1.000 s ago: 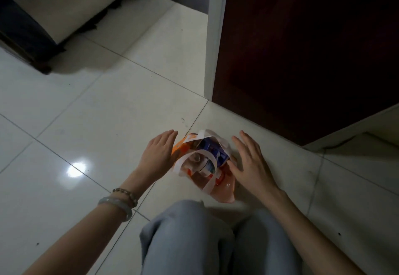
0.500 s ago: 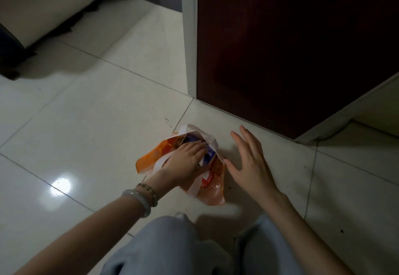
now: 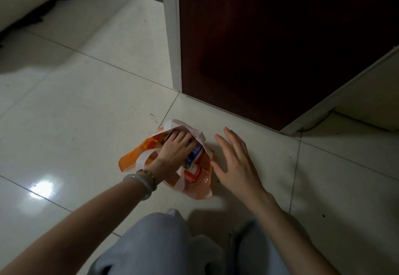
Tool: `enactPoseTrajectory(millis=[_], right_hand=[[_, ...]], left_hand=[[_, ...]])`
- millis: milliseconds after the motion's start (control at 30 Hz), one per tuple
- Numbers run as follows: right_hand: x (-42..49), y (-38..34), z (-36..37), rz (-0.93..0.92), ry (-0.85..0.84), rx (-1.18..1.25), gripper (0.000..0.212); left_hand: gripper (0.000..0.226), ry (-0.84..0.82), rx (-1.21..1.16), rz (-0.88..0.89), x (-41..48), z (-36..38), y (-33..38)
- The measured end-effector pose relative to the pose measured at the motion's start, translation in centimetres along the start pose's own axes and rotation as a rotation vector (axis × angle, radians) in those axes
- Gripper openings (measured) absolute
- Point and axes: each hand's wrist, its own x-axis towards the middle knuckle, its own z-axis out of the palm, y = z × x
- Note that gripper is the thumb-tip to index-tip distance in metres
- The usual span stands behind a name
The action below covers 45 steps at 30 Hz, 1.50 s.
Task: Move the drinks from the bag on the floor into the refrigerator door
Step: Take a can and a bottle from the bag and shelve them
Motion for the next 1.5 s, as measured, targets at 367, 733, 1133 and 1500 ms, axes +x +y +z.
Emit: enactPoseTrajectory(millis=[367, 733, 1133, 1500], right_hand=[[0.2, -3.2, 0.8, -0.145, 0.011, 0.113, 0.044], [3.5, -3.8, 8.4, 0.109, -0.361, 0.189, 0.035], [4.5, -4.8, 9.5, 0.187, -0.4, 0.326, 0.015], [4.3, -5.2, 10.7, 0.171, -0.467, 0.3, 0.031]], left_hand=[[0.078, 0.452, -0.559, -0.094, -7.4, -2.2, -3.4], [0.083, 0.648, -0.826, -0.43, -18.4, -3.9, -6.7], [0.08, 0.628, -0.806, -0.561, -19.7, -3.5, -7.2], [0.079, 0.614, -0.799, -0.571, -19.1, -4.1, -7.3]])
